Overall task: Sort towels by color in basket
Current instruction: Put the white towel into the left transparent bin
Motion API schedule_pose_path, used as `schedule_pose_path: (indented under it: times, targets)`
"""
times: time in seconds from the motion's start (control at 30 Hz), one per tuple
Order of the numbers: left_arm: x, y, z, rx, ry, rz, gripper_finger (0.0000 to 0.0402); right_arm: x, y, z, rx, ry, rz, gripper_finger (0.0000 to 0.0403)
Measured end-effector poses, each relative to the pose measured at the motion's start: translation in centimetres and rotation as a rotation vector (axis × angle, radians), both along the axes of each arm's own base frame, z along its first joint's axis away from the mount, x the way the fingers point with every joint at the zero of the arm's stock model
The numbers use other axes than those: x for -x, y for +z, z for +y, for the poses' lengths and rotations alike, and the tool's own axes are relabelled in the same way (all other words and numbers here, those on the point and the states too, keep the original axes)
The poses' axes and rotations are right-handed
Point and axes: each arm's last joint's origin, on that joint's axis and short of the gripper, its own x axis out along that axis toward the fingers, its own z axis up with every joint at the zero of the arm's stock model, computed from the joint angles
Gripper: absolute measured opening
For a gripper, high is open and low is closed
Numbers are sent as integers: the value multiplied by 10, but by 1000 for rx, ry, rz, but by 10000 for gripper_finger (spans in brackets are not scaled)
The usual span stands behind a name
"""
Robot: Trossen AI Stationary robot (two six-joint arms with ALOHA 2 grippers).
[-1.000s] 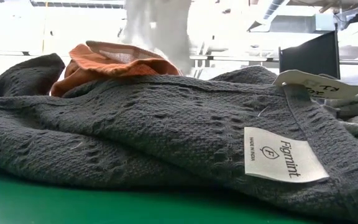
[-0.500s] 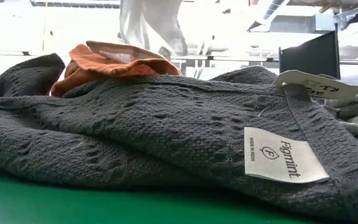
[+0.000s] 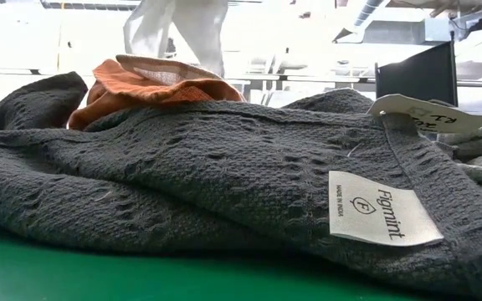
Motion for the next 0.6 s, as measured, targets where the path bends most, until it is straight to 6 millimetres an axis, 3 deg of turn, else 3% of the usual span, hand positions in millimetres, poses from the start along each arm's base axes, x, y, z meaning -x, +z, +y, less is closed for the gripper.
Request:
schedule_pose_path:
  times: [0.27, 0.6]
  targets:
    - [30, -3, 32, 68, 208, 75, 3, 1, -9, 5, -93, 1, 92, 261]
    - [64, 3, 63, 21, 441, 120, 3, 7, -21, 25, -230, -8, 237, 275]
